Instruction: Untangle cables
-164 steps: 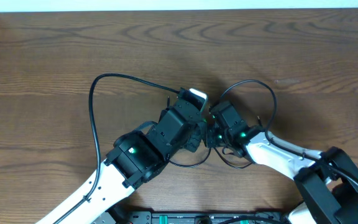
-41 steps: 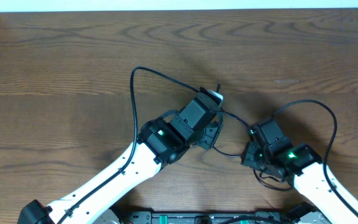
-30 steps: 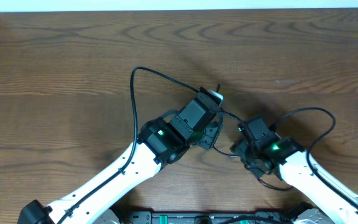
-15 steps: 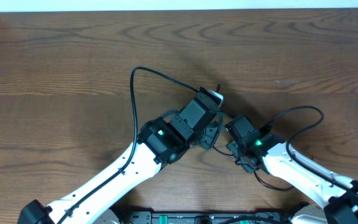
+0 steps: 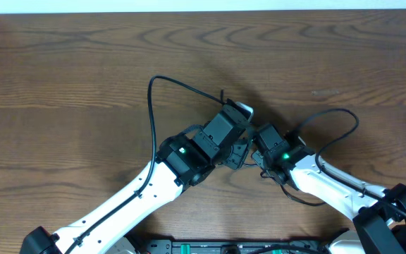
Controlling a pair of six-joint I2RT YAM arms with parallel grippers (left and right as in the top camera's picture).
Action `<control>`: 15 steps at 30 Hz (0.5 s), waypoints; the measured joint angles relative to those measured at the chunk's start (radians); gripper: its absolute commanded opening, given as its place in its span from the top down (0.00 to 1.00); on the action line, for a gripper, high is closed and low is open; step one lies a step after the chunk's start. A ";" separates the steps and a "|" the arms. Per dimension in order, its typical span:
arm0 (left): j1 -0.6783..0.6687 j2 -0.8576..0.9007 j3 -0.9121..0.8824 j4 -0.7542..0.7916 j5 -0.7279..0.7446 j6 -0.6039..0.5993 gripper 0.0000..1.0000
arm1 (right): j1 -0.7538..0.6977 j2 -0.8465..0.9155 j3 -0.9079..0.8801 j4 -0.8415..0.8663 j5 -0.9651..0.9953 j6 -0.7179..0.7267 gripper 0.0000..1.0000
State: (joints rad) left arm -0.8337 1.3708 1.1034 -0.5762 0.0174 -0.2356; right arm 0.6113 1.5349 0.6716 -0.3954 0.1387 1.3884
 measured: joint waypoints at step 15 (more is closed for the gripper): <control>0.000 0.000 0.000 -0.003 0.000 0.000 0.36 | 0.000 -0.495 -0.030 -0.078 -0.002 -0.454 0.99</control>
State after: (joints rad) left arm -0.8337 1.3708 1.1034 -0.5793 0.0177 -0.2356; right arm 0.6113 1.0397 0.6418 -0.4732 0.1364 0.9340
